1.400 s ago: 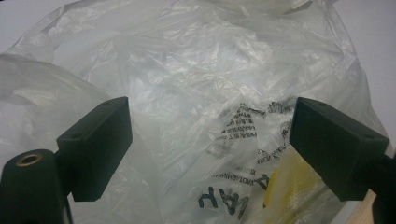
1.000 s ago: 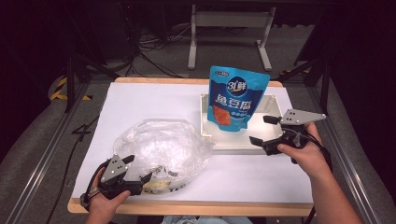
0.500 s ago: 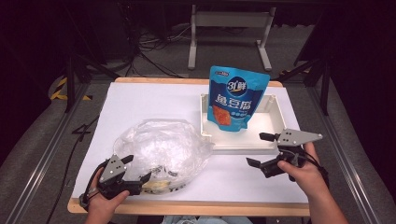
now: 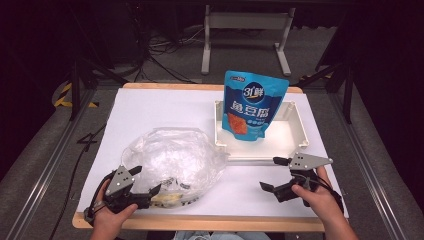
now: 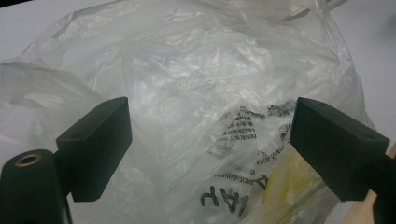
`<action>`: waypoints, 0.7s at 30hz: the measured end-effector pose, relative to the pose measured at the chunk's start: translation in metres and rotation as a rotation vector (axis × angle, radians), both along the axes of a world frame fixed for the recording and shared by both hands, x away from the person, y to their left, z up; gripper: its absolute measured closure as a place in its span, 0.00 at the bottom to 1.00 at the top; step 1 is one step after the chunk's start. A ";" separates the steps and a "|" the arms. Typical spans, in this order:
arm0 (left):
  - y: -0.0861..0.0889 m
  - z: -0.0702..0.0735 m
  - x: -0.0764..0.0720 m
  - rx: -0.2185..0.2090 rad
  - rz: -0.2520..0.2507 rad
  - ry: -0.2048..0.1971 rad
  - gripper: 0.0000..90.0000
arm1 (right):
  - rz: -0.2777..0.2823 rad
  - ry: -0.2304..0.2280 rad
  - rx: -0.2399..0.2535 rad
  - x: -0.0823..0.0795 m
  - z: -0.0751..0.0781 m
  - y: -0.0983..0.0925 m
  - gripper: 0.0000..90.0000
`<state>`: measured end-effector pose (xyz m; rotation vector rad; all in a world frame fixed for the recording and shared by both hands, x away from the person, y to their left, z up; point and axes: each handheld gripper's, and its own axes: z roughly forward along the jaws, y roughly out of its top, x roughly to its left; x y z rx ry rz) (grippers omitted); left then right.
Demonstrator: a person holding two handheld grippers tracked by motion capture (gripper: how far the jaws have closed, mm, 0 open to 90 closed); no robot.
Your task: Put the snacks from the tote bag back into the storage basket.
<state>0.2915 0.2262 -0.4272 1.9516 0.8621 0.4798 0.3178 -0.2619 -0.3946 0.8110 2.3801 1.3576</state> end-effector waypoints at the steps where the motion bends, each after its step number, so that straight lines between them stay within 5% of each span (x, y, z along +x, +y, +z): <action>1: 0.000 0.000 0.000 -0.001 0.000 0.000 0.15 | 0.002 -0.001 -0.006 0.000 -0.003 0.001 0.05; 6: 0.000 0.000 0.000 -0.002 -0.003 0.000 0.15 | -0.001 0.029 0.013 0.001 -0.021 0.006 0.04; 21: -0.002 -0.002 0.002 0.011 -0.014 0.006 0.15 | -0.046 0.113 -0.078 0.009 -0.043 0.004 0.04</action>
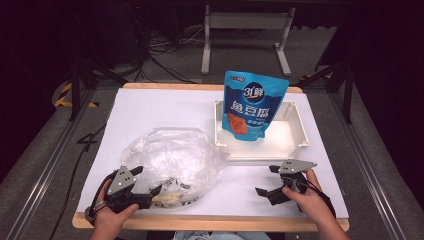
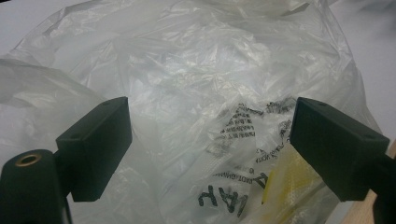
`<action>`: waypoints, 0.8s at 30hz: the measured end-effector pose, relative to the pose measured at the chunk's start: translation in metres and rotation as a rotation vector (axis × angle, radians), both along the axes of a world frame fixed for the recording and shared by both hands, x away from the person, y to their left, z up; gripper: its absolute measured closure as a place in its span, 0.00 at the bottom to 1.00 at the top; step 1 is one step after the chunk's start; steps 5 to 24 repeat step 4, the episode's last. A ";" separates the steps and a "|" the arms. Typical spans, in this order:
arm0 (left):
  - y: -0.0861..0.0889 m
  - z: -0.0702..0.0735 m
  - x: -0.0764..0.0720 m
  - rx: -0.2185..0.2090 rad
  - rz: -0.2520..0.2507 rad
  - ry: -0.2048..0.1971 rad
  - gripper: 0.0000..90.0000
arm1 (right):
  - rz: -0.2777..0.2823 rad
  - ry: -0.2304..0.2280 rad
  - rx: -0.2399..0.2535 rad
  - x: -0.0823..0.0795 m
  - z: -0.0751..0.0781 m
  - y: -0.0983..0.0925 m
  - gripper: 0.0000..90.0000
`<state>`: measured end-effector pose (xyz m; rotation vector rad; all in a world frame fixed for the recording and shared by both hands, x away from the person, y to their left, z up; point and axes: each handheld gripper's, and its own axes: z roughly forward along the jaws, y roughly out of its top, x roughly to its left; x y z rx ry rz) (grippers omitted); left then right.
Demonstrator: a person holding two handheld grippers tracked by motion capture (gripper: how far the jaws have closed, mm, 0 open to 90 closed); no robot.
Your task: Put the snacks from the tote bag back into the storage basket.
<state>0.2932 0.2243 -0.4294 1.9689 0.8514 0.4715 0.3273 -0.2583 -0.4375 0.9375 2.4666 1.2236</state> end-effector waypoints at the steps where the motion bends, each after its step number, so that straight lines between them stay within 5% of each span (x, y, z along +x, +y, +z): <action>1: 0.000 0.000 0.000 0.000 -0.001 0.000 0.15 | -0.001 0.000 0.001 0.000 0.000 0.000 0.04; 24: 0.000 0.000 0.000 -0.004 0.001 0.003 0.15 | 0.001 -0.005 0.005 0.000 0.000 0.000 0.04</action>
